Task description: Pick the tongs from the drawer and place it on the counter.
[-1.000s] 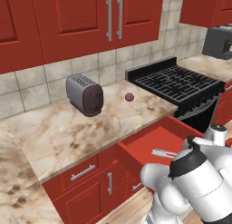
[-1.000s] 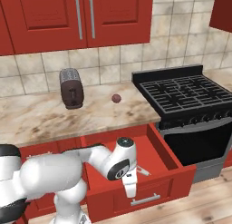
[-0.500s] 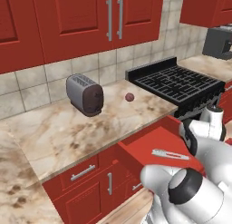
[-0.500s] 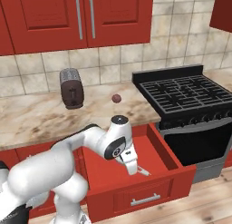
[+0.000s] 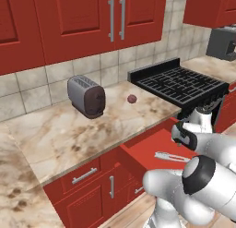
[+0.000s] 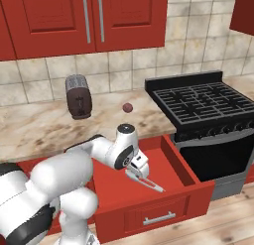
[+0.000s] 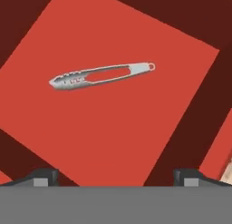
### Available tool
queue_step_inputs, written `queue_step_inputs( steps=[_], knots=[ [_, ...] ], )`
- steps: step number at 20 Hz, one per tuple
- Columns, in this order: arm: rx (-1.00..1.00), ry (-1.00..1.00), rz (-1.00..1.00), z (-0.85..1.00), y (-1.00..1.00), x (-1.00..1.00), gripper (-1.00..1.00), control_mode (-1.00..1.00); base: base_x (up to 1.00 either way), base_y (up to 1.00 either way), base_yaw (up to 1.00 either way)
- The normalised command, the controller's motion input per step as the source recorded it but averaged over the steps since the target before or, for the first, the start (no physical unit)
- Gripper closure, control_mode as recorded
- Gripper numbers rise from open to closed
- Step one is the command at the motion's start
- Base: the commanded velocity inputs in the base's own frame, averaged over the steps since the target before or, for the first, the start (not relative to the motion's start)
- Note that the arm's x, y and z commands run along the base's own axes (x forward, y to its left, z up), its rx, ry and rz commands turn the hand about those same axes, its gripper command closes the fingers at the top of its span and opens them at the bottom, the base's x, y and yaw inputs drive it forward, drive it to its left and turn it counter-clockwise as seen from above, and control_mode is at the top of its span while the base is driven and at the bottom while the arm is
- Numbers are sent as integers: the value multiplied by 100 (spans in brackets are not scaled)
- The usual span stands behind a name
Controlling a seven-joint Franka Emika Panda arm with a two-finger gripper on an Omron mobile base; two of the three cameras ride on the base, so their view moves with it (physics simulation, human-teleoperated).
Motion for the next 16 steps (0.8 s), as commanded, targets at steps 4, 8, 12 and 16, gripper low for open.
queue_step_inputs(
  steps=[4,8,12,16],
  knots=[
    [0,0,40,-9,0,56,-100,-100,0,0,0],
    [0,0,47,-26,0,52,-100,-100,0,0,0],
    [-2,0,57,-38,-1,46,-100,-100,0,0,0],
    [-3,-2,53,-42,-13,36,-100,-100,0,0,0]
  ],
)
